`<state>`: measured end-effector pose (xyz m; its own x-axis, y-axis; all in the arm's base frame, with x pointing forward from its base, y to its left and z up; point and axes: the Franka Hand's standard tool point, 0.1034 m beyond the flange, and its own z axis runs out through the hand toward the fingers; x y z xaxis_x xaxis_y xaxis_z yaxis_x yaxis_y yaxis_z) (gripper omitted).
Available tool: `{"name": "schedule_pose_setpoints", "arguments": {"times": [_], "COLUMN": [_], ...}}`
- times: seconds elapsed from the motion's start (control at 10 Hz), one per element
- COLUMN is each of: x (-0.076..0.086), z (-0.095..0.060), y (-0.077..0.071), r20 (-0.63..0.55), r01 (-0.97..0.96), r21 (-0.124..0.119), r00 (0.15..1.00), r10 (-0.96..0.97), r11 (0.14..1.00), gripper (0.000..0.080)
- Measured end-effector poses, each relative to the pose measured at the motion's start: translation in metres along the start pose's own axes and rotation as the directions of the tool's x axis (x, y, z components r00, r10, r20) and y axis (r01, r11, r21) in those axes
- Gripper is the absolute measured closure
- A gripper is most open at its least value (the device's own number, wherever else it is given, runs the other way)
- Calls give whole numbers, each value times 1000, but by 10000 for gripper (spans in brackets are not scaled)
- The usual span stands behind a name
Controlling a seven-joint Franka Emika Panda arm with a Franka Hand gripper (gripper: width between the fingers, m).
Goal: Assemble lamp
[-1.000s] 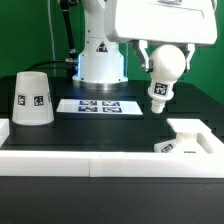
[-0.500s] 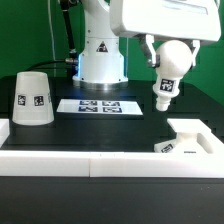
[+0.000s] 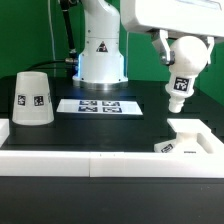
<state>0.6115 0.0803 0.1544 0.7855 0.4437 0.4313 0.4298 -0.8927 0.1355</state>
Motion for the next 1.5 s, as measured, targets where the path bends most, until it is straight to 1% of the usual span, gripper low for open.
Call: {"name": "schedule_pose_setpoints", "arguments": {"times": [0.1,0.2,0.3,0.5,0.8,1.1,1.3,1.5], "x": [-9,-5,0,4,3,6,7,2], "z": [3,4,7,14,15,17,22,27], "y": [-5,-9,-10,-14,-15,-20,-20,-22], "r20": [-2,5,-10,5,10,9,11,18], "r01": [1,-7,-6,-21,-26,-27,-28,-27], "r21": [-1,8,6,18,21,27,28,31], "r00": [1000,1000,1000,1000,1000,1000,1000,999], "r10": [-1,7,6,21,26,27,27,27], "r11": [1000,1000,1000,1000,999,999,999,999], "gripper": [220,220,220,220,220,220,220,220]}}
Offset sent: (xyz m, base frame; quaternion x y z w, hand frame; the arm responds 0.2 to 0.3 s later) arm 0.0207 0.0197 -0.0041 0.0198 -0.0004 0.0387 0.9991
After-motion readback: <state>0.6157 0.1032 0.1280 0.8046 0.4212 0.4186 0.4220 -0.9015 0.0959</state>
